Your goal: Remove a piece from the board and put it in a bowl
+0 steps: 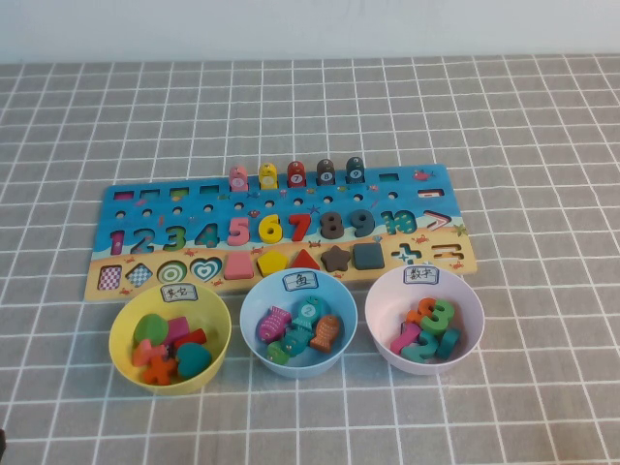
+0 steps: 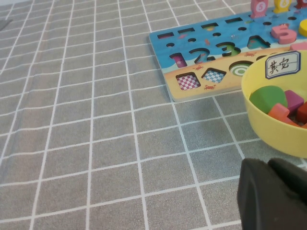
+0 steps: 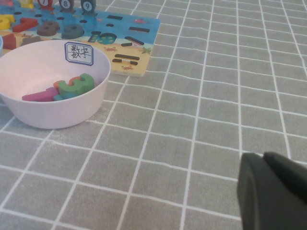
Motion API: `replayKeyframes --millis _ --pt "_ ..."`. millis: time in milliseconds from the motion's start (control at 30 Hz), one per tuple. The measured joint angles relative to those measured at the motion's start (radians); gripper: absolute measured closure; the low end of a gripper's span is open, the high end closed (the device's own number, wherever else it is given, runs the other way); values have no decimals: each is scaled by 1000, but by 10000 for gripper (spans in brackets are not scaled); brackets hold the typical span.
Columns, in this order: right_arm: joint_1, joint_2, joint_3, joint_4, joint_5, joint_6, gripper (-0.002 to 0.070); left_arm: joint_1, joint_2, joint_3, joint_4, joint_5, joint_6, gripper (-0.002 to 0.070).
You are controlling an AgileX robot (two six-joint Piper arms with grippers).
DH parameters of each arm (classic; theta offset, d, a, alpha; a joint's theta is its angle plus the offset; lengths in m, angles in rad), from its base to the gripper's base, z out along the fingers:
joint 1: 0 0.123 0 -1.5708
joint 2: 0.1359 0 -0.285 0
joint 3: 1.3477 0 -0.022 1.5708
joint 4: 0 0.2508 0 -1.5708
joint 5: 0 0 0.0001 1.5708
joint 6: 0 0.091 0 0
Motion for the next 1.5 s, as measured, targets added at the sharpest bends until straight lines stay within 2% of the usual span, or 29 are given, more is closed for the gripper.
replayKeyframes --millis 200,333,500,600,1067,1167,1500 --pt "0 0 0 0 0 0 694 0 0 0 -53 -25 0 678" --pt "0 0 0 0 0 0 694 0 0 0 -192 -96 0 678" --pt "0 0 0 0 0 0 694 0 0 0 -483 -223 -28 678" --pt "0 0 0 0 0 0 694 0 0 0 -551 -266 -35 678" --pt "0 0 0 0 0 0 694 0 0 0 -566 -305 -9 678" --pt "0 0 0 0 0 0 694 0 14 -51 -568 -264 -36 678" --pt "0 0 0 0 0 0 694 0 470 -426 -561 38 -11 678"
